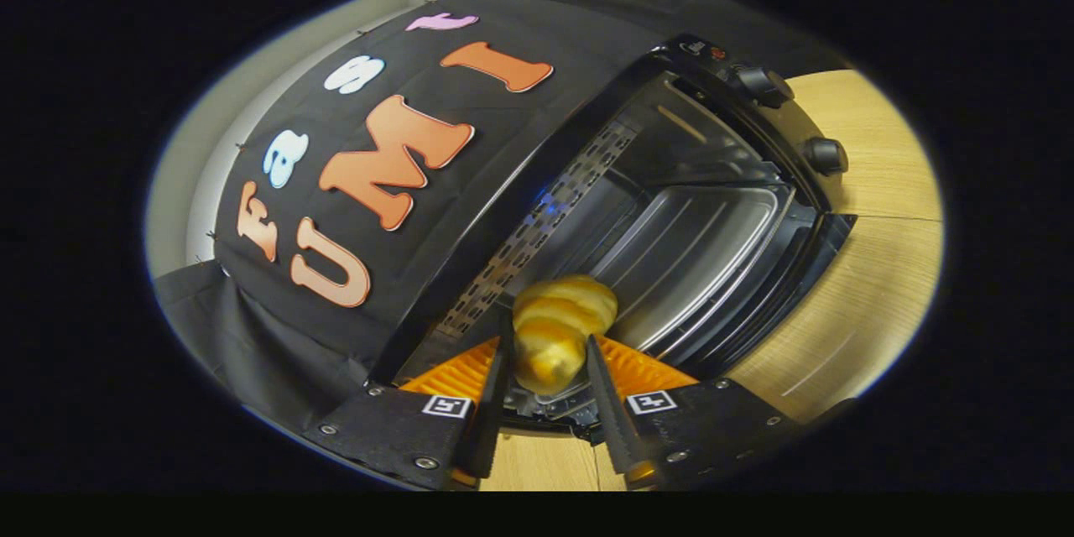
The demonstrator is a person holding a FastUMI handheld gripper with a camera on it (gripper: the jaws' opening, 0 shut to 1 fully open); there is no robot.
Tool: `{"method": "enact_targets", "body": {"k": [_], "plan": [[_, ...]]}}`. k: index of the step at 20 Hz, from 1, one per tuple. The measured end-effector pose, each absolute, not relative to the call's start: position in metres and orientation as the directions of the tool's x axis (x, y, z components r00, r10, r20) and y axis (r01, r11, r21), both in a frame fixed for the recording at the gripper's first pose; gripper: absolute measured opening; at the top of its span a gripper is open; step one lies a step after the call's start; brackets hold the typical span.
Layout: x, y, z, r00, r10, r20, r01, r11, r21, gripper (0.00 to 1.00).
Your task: Open the toaster oven, put the food inside, and close the toaster oven door.
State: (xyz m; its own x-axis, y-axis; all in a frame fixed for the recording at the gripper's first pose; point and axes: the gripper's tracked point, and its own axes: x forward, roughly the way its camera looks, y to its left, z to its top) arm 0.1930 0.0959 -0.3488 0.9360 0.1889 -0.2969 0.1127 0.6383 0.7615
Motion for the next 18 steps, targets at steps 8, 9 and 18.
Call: {"method": "enact_targets", "body": {"k": [8,9,18], "plan": [[0.134,0.089,-0.328,0.936,0.195,-0.294,0.090,0.674,0.733,0.90],[0.125,0.088,-0.323,0.938,0.194,-0.289,0.078,0.690,0.719,0.95],[0.029,0.070,-0.284,0.938,0.184,-0.294,-0.019,0.874,0.486,0.98]]}}
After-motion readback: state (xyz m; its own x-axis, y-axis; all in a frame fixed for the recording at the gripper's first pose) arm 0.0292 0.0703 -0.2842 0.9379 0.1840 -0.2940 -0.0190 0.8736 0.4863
